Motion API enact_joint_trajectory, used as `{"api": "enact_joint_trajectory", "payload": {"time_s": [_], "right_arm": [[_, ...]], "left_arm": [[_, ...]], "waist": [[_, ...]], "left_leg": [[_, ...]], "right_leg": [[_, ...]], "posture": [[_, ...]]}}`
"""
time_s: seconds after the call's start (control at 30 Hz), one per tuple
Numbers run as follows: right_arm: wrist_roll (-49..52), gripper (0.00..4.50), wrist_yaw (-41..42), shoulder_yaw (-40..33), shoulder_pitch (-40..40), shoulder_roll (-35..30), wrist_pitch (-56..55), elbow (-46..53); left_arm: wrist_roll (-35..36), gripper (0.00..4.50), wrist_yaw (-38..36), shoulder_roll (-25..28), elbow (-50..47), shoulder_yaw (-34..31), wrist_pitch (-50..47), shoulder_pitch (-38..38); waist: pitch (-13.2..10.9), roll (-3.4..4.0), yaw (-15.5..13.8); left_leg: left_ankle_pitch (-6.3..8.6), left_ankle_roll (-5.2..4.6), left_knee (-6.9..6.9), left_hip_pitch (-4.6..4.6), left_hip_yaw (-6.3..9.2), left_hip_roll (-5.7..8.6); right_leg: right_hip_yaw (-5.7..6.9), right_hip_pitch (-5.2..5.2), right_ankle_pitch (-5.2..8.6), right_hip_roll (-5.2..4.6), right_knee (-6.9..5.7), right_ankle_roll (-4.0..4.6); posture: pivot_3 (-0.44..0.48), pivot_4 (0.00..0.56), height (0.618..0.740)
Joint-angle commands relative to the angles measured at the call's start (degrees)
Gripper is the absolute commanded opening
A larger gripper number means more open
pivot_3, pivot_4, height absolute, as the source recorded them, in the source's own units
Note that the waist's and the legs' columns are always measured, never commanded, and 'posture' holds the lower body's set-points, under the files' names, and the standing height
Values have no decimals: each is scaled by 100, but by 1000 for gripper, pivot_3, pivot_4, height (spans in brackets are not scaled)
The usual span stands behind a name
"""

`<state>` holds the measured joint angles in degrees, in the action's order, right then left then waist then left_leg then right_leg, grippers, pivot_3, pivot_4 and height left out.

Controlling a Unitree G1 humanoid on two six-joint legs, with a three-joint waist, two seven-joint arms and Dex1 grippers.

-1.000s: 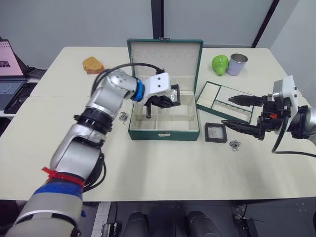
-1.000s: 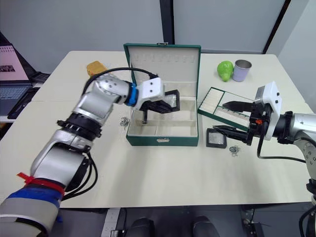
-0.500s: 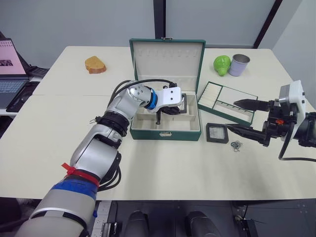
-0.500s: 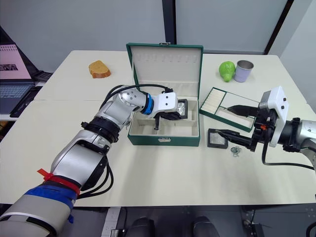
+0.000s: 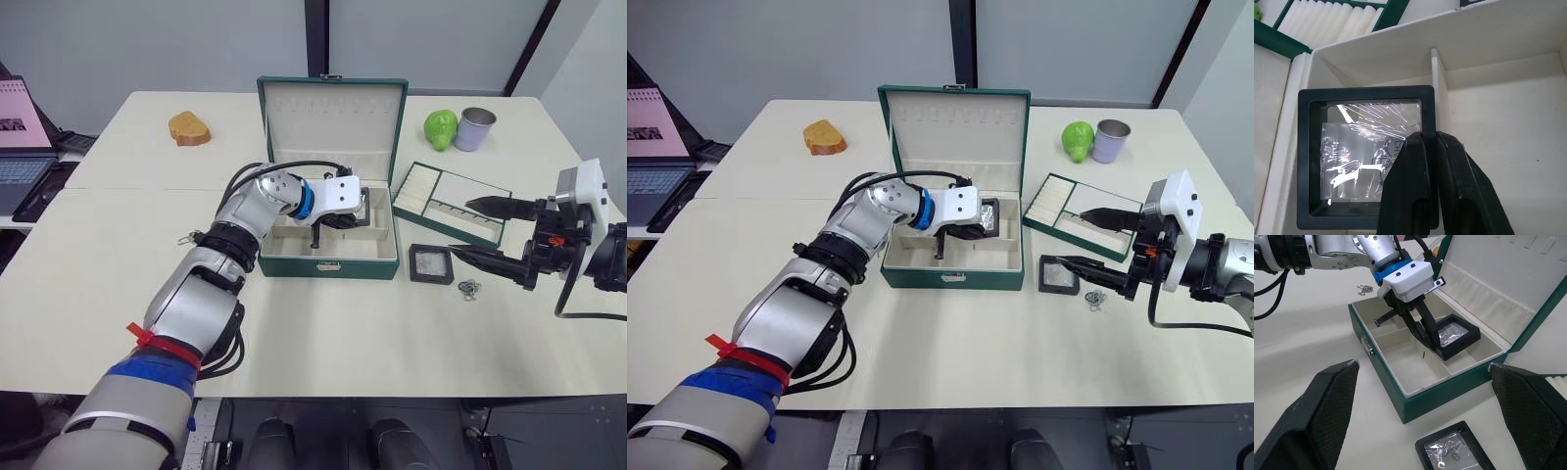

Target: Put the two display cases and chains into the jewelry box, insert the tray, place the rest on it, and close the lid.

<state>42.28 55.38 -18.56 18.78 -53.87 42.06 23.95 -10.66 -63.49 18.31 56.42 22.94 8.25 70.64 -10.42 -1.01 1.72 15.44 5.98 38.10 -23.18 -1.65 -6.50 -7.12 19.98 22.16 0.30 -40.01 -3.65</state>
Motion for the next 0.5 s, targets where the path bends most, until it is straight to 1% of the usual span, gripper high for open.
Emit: {"api": "enact_joint_trajectory", "payload": {"time_s": [0.03, 0.2, 0.3, 0.33, 0.37, 0.5], "right_arm": [[119, 4500, -4, -227, 21, -121, -39, 116], [110, 4500, 16, -215, 61, -146, -46, 67], [105, 4500, 42, -208, 78, -162, -60, 16], [101, 4500, 58, -206, 88, -171, -69, -15], [102, 4500, 74, -207, 101, -181, -77, -49], [118, 4500, 157, -236, 137, -208, -106, -224]], "left_arm": [[21, 1560, 26, -49, -15, -191, 72, 277], [179, 3113, -194, -67, -75, -338, 12, 338], [597, 4005, -710, -49, -390, -616, -320, 312], [770, 4382, -890, -23, -547, -732, -476, 294], [933, 4463, -1042, 16, -729, -847, -649, 267], [1583, 4463, -1542, 347, -1803, -1259, -1533, -22]], "waist": [[0, 0, -1], [0, 0, 1], [0, 0, 6], [0, 0, 9], [0, 0, 9], [1, 2, 31]], "left_leg": [[0, 0, -1, -1, 0, 0], [0, 0, -1, -4, 2, 0], [0, 0, -1, -5, 2, 0], [0, 0, -1, -5, 2, 0], [0, 0, -1, -6, 2, 0], [0, 0, 0, -8, 4, -1]], "right_leg": [[1, 0, 0, 0, 0, 0], [3, 0, 0, 0, 0, 0], [4, 1, 0, 0, -1, 0], [4, 2, 0, 0, -1, 0], [5, 2, 0, 0, -1, 0], [5, 2, 0, 0, -2, 0]], "posture": [[0, 150, 740], [0, 150, 740], [0, 150, 740], [0, 150, 740], [0, 150, 740], [0, 150, 740]]}}
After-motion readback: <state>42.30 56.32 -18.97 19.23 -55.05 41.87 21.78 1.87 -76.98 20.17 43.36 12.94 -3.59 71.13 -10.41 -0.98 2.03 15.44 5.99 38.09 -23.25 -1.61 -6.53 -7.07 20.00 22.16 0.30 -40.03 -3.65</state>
